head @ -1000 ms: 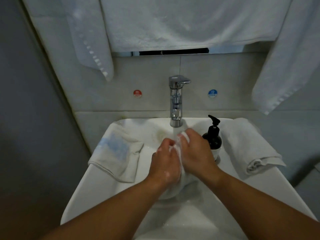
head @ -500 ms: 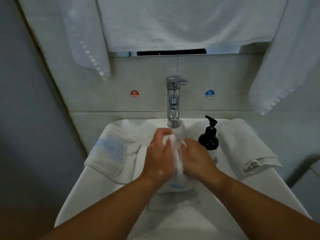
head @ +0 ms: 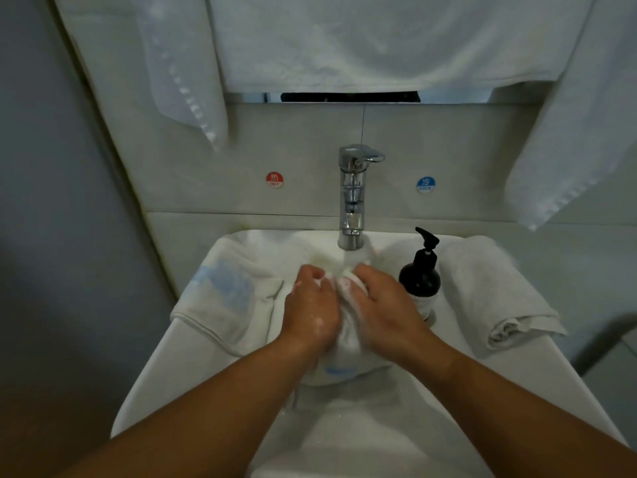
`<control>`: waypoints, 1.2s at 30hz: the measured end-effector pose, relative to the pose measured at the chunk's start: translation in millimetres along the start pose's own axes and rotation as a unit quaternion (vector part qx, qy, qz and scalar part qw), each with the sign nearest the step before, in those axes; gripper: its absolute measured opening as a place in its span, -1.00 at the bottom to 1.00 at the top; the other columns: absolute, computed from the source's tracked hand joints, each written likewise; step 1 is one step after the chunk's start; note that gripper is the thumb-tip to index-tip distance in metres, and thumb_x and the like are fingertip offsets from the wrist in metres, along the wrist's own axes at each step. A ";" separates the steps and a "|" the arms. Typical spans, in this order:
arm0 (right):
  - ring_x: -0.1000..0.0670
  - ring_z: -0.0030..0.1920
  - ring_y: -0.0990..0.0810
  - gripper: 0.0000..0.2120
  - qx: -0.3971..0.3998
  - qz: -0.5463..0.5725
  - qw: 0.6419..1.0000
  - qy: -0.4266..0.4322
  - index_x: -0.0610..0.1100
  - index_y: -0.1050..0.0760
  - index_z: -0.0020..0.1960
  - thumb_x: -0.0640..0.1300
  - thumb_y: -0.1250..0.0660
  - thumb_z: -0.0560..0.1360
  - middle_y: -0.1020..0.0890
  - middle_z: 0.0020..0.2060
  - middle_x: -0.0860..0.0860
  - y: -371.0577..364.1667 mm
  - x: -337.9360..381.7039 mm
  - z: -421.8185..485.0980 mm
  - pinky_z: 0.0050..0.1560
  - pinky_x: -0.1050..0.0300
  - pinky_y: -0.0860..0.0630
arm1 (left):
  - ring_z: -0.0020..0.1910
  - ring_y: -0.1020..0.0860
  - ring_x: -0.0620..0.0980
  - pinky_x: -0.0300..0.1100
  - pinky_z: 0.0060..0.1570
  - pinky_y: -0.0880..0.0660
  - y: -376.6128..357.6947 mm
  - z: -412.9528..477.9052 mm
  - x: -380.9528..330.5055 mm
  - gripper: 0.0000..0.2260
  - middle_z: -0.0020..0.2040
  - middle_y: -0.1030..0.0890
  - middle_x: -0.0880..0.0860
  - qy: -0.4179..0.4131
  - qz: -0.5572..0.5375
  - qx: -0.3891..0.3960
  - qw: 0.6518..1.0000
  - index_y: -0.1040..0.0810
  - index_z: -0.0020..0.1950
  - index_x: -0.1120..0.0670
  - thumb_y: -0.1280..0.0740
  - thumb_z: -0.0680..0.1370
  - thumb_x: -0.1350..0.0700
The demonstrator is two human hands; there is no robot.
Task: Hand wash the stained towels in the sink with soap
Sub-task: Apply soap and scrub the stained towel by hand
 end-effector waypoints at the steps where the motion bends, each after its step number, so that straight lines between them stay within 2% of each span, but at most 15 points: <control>1: 0.17 -0.30 -0.50 -0.73 -0.029 0.030 0.999 -0.001 0.03 -0.40 -0.22 0.00 -0.22 0.66 -0.55 -0.32 0.09 5.6 0.4 2.9 -0.25 0.15 -0.44 | 0.04 -0.60 0.05 -0.08 0.10 -0.53 -4.3 -4.8 -1.5 -0.86 0.06 -0.64 0.05 -0.012 0.012 0.022 1.000 -0.49 0.14 -0.02 -0.16 0.70 0.03; 4: 0.04 -0.19 -0.57 -0.75 -0.087 0.003 0.994 -0.068 0.00 -0.43 -0.18 -0.04 -0.18 0.67 -0.59 -0.24 0.05 23.9 -18.7 13.1 -0.22 0.13 -0.40 | -0.04 -0.60 -0.11 -0.27 -0.05 -0.48 -6.9 -18.9 -28.4 -0.87 -0.02 -0.64 -0.04 -0.112 -0.035 0.040 0.992 -0.51 0.10 -0.04 -0.18 0.70 0.03; 7: -0.12 -0.02 -0.59 -0.73 0.016 -0.107 0.989 -0.100 -0.13 -0.50 -0.05 -0.06 -0.11 0.69 -0.63 -0.07 -0.07 7.5 -33.0 9.7 -0.03 0.02 -0.48 | -0.01 -0.62 -0.03 -0.09 0.02 -0.56 1.8 -14.1 -41.9 -0.90 -0.06 -0.64 -0.06 -0.140 -0.124 0.013 0.982 -0.52 0.09 -0.06 -0.23 0.66 0.00; 9: 0.01 -0.14 -0.57 -0.76 0.020 -0.034 0.998 -0.050 -0.04 -0.45 -0.14 -0.05 -0.16 0.68 -0.60 -0.19 0.08 1.7 -16.4 3.1 -0.09 0.02 -0.47 | 0.01 -0.60 0.02 -0.04 0.07 -0.54 8.6 -5.4 -29.6 -0.90 -0.07 -0.61 -0.07 -0.094 -0.065 -0.030 0.993 -0.49 0.10 -0.03 -0.19 0.69 0.03; 11: 0.17 -0.28 -0.49 -0.74 -0.019 0.051 0.999 0.002 0.04 -0.40 -0.21 -0.07 -0.23 0.66 -0.55 -0.32 0.17 6.6 3.0 0.2 -0.21 0.12 -0.44 | 0.04 -0.60 0.07 0.02 0.10 -0.53 7.3 -3.5 -17.0 -0.86 -0.03 -0.61 -0.02 -0.057 -0.009 -0.019 0.998 -0.47 0.12 -0.01 -0.14 0.71 0.00; 14: 0.04 -0.20 -0.58 -0.80 -0.099 0.050 0.993 -0.028 -0.03 -0.47 -0.13 -0.09 -0.20 0.66 -0.60 -0.25 0.07 25.3 -6.2 11.1 -0.18 0.06 -0.49 | 0.01 -0.63 -0.02 0.06 0.08 -0.59 -5.0 -16.4 -28.2 -0.87 -0.01 -0.65 -0.04 -0.119 -0.060 0.042 0.990 -0.50 0.11 -0.08 -0.16 0.70 -0.01; 18: -0.12 0.02 -0.58 -0.75 -0.003 -0.082 0.993 -0.084 -0.15 -0.50 0.03 -0.05 -0.11 0.69 -0.62 -0.01 -0.08 11.9 -24.2 9.5 0.05 -0.02 -0.50 | -0.02 -0.62 -0.06 -0.11 0.01 -0.58 7.0 -13.7 -45.0 -0.90 -0.08 -0.63 -0.09 -0.156 -0.136 -0.004 0.978 -0.51 0.08 -0.06 -0.22 0.64 0.01; 21: 0.12 -0.20 -0.52 -0.79 0.006 -0.024 1.000 0.005 0.03 -0.41 -0.14 -0.06 -0.17 0.67 -0.56 -0.20 0.07 4.0 7.0 -3.0 -0.17 0.17 -0.45 | 0.03 -0.60 0.05 -0.03 0.07 -0.55 13.0 -2.1 -23.1 -0.88 -0.05 -0.61 -0.04 -0.076 -0.036 -0.044 0.996 -0.48 0.10 -0.02 -0.15 0.71 0.03; 24: 0.10 -0.26 -0.54 -0.78 -0.089 0.031 0.996 0.008 0.05 -0.39 -0.16 -0.11 -0.18 0.66 -0.56 -0.27 0.08 25.2 12.6 2.6 -0.28 0.22 -0.43 | 0.00 -0.62 0.00 -0.07 0.03 -0.56 0.6 -16.8 -28.4 -0.85 -0.02 -0.64 -0.03 -0.129 -0.034 0.012 0.991 -0.50 0.13 -0.03 -0.13 0.71 0.05; 26: 0.02 -0.21 -0.54 -0.73 -0.097 0.005 0.994 -0.055 0.01 -0.38 -0.20 -0.11 -0.15 0.68 -0.56 -0.25 0.05 34.3 -1.9 8.8 -0.27 0.19 -0.36 | -0.02 -0.63 -0.06 -0.04 0.02 -0.59 -2.3 -28.5 -44.2 -0.86 -0.03 -0.64 -0.07 -0.185 -0.076 0.027 0.979 -0.50 0.14 -0.06 -0.15 0.69 0.01; 28: -0.04 -0.09 -0.55 -0.72 -0.009 -0.086 0.991 -0.098 -0.05 -0.47 -0.11 -0.06 -0.09 0.70 -0.59 -0.13 -0.01 21.0 -15.8 8.9 -0.22 0.12 -0.33 | -0.05 -0.62 -0.10 -0.08 0.00 -0.59 4.1 -27.8 -53.8 -0.84 -0.05 -0.63 -0.09 -0.208 -0.109 0.006 0.972 -0.49 0.14 -0.07 -0.17 0.64 -0.03; 30: -0.03 -0.11 -0.53 -0.75 0.026 -0.094 0.993 -0.069 -0.05 -0.46 -0.10 -0.03 -0.12 0.69 -0.58 -0.13 -0.01 9.0 -13.4 4.2 -0.21 0.08 -0.35 | -0.05 -0.61 -0.07 -0.05 0.01 -0.57 13.9 -16.3 -49.1 -0.87 -0.08 -0.61 -0.10 -0.176 -0.100 -0.043 0.978 -0.48 0.14 -0.06 -0.17 0.65 0.00; 33: 0.16 -0.29 -0.49 -0.73 -0.036 0.001 0.999 0.025 0.08 -0.35 -0.22 -0.05 -0.24 0.65 -0.52 -0.31 0.12 15.7 15.8 0.0 -0.25 0.19 -0.42 | 0.02 -0.61 0.03 -0.02 0.06 -0.55 12.9 -8.1 -30.2 -0.88 -0.06 -0.59 -0.10 -0.100 -0.029 -0.030 0.994 -0.45 0.16 -0.03 -0.14 0.71 0.03; 34: 0.18 -0.30 -0.49 -0.73 -0.058 0.015 0.998 0.032 0.10 -0.35 -0.21 -0.08 -0.25 0.65 -0.51 -0.32 0.14 19.2 16.5 1.9 -0.27 0.25 -0.40 | 0.03 -0.61 0.03 -0.01 0.07 -0.55 6.0 -11.7 -28.9 -0.87 -0.04 -0.61 -0.06 -0.103 -0.026 0.004 0.994 -0.46 0.16 -0.03 -0.14 0.71 0.03; 36: 0.10 -0.23 -0.54 -0.79 -0.098 0.018 0.995 0.000 0.07 -0.38 -0.16 -0.09 -0.23 0.65 -0.54 -0.28 0.11 30.0 6.8 7.0 -0.21 0.17 -0.42 | 0.02 -0.62 -0.07 -0.04 0.06 -0.57 -3.2 -21.9 -36.1 -0.87 0.00 -0.64 -0.07 -0.141 -0.041 0.048 0.988 -0.49 0.16 -0.07 -0.15 0.71 0.04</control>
Point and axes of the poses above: each hand's wrist, its own z-axis towards the middle knuckle, its own y-axis out of the back of the hand, x = y × z, the point moved 10 cm from there along z, towards the middle knuckle
